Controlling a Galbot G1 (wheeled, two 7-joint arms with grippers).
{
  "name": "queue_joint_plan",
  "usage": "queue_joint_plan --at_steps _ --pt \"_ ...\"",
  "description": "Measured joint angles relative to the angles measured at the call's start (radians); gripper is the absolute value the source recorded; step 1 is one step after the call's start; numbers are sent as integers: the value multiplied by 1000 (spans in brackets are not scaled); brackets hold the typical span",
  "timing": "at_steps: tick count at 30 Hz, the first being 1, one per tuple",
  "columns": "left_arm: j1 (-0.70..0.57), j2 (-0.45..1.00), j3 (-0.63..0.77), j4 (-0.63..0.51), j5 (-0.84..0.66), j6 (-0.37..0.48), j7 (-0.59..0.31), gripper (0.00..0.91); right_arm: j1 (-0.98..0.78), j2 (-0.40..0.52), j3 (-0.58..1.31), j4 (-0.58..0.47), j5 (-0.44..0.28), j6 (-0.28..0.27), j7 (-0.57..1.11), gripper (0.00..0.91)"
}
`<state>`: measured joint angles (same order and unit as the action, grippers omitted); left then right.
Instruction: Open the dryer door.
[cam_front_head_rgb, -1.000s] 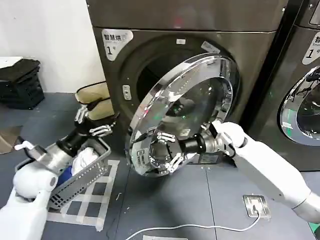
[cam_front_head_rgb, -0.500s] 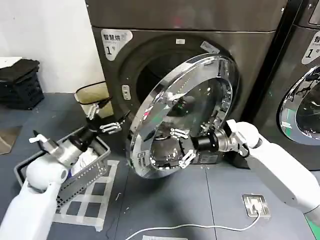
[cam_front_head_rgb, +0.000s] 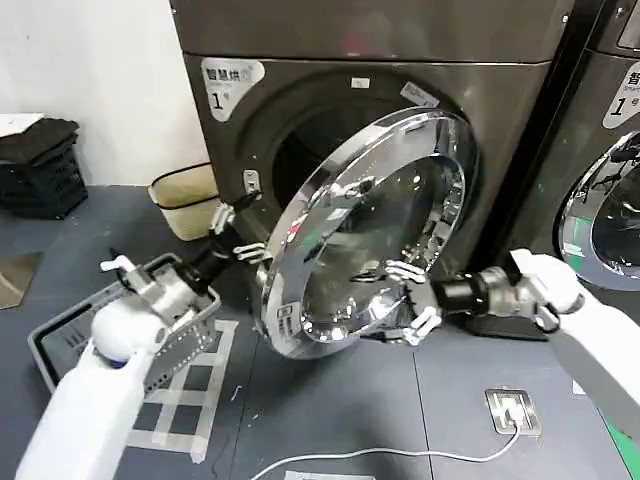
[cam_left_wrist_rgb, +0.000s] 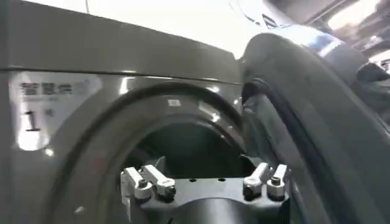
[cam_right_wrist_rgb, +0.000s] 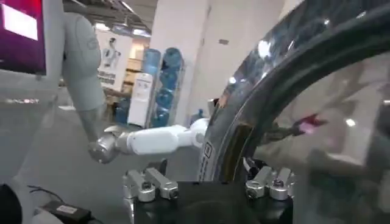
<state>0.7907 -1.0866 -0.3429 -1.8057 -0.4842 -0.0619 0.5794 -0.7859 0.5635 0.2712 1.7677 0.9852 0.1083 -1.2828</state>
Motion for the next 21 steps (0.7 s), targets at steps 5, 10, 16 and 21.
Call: queue_joint_plan --at_steps 5,10,16,21 --pt "-9 -7 44 -2 1 -8 4 907 -227 -40 232 72 15 12 -14 907" --pt "-26 -15 94 -3 -1 -15 8 907 -453 -37 488 126 28 35 -1 907" --pt "-56 -29 172 5 -12 -25 11 907 -735 34 783 166 23 98 29 907" --pt "-87 -41 236 22 -19 -35 10 907 -907 137 981 187 6 164 76 907"
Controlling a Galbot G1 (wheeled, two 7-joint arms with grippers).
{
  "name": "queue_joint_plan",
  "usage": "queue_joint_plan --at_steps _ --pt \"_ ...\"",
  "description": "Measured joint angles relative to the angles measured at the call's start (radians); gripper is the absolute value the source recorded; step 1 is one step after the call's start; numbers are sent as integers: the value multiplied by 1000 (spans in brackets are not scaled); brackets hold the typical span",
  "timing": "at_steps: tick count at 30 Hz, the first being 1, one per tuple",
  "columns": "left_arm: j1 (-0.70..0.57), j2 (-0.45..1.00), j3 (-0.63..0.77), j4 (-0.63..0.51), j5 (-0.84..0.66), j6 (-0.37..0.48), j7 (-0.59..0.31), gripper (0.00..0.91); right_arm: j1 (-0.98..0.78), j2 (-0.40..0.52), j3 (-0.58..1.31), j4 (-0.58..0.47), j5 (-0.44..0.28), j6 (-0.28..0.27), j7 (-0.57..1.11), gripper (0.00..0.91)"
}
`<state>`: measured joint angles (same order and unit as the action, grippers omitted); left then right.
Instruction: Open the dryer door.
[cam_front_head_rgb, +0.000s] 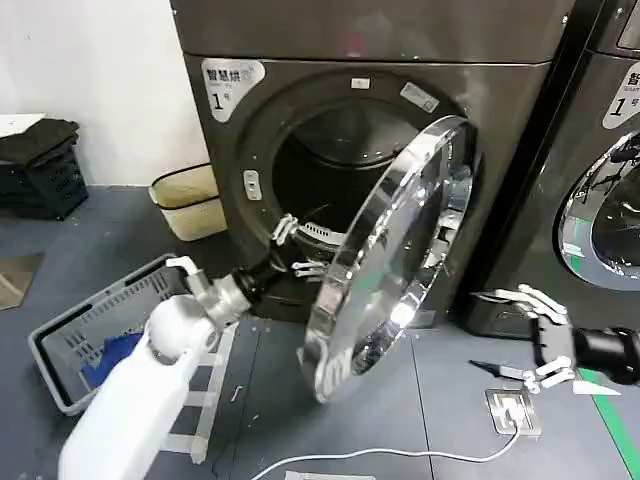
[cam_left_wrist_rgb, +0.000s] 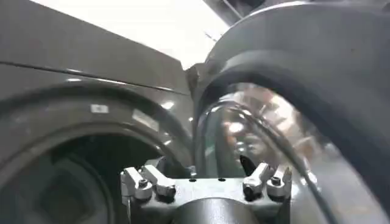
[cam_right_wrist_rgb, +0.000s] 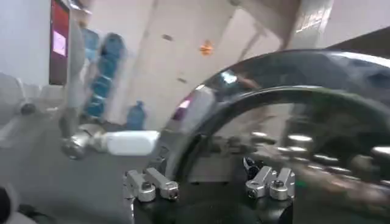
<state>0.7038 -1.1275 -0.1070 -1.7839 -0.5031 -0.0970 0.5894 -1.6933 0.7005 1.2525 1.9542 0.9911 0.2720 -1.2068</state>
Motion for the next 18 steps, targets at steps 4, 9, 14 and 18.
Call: queue_joint_plan --at_steps 4,9,14,18 --pt "-29 -11 66 20 -2 -14 -3 907 -110 103 136 1 -8 64 52 907" --pt "-67 -31 145 40 1 -30 -7 907 -207 226 267 -6 -11 115 84 907" --pt "-102 -60 212 64 8 -46 -16 907 -255 337 374 -35 -54 181 165 907" --pt "-134 -91 263 86 19 -59 -31 907 -261 418 449 -48 -133 186 291 907"
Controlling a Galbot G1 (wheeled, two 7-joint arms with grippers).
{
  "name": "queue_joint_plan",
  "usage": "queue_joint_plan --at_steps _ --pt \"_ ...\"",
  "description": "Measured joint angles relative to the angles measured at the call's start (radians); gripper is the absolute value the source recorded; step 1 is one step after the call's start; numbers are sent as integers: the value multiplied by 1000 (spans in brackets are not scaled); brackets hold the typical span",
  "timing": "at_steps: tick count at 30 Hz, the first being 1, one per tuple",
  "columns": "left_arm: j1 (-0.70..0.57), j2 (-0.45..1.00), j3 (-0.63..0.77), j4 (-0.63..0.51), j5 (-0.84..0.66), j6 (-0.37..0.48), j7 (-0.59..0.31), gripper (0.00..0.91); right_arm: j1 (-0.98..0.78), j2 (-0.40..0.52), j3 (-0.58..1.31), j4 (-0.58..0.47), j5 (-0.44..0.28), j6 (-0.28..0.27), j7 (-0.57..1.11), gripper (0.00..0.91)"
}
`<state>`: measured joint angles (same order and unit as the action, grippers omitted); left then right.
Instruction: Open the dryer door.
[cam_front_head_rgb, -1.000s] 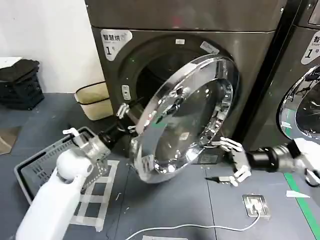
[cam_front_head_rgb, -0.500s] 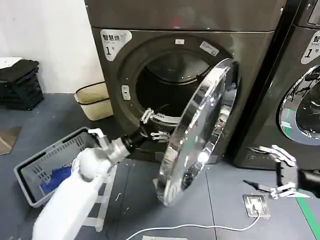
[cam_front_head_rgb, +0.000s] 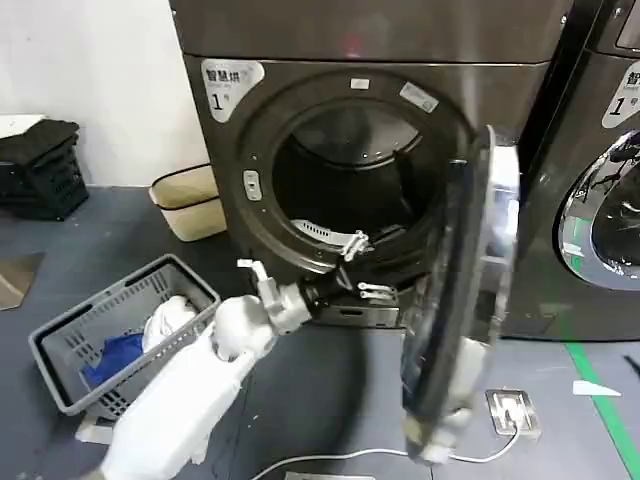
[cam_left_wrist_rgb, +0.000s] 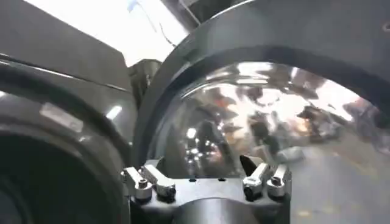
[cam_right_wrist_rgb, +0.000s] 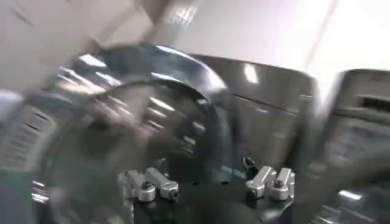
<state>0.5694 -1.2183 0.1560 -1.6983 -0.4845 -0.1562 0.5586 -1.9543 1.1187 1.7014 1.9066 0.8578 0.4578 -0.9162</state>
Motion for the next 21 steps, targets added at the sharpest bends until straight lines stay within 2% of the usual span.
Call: queue_joint_plan --at_steps 9,12,18,21 --pt "-71 -74 99 72 67 2 -36 907 17 173 123 26 -276 -139 471 907" --pt "-94 -104 122 97 76 7 -45 907 33 216 158 37 -327 -201 608 907" --pt "-143 -158 170 152 114 -5 -47 907 84 289 241 59 -402 -376 832 907" --pt "-164 -184 190 182 122 -6 -50 907 115 319 280 59 -446 -427 897 907"
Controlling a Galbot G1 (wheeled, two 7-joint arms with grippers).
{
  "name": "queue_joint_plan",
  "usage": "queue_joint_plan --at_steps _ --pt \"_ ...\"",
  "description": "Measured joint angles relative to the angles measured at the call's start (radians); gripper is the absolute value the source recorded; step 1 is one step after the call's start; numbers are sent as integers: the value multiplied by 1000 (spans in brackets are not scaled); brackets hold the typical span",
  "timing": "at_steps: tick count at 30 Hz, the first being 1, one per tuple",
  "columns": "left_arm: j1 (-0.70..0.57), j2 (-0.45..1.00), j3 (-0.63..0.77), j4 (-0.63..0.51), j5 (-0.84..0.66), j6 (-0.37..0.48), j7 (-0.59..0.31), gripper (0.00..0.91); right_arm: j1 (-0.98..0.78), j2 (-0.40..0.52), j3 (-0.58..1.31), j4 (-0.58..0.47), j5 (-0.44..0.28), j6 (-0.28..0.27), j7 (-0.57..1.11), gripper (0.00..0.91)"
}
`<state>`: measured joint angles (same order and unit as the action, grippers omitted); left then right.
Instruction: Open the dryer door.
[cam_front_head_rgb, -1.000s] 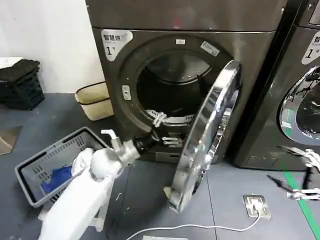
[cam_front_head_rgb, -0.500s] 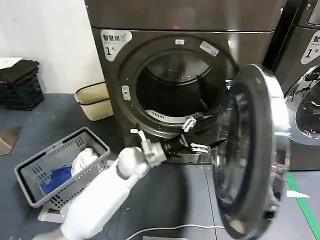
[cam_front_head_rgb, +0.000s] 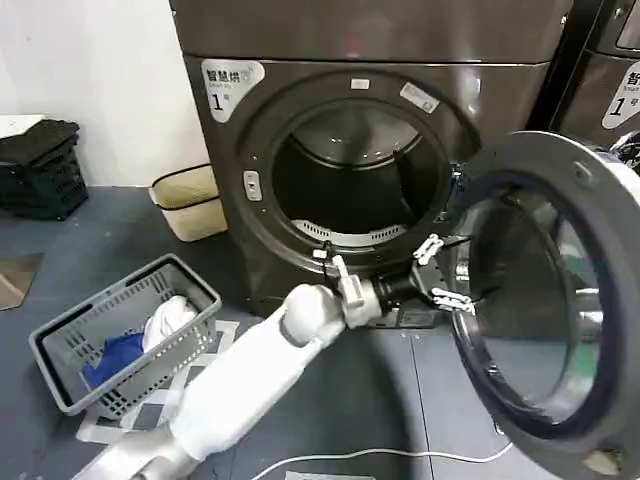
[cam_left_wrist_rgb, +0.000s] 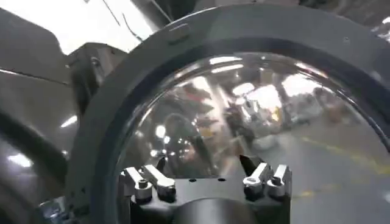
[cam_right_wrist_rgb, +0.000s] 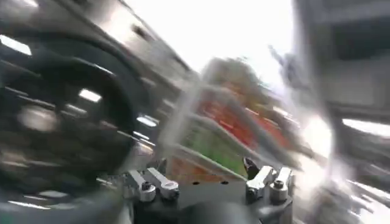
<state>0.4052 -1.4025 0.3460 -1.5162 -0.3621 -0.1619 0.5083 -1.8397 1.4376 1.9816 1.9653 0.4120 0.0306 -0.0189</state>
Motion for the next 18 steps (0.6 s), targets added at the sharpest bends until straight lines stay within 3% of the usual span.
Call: queue_joint_plan --at_steps 4,10,15,18 --pt "-24 -35 23 37 10 5 -14 907 35 51 57 7 -63 -36 65 907" --pt "-55 -85 51 91 37 20 -48 907 64 126 130 28 -88 -93 138 907" --pt "-77 -118 64 127 45 30 -57 907 79 173 182 47 -198 -160 220 907" --pt "-88 -138 69 150 55 40 -73 907 81 172 203 43 -255 -156 259 907"
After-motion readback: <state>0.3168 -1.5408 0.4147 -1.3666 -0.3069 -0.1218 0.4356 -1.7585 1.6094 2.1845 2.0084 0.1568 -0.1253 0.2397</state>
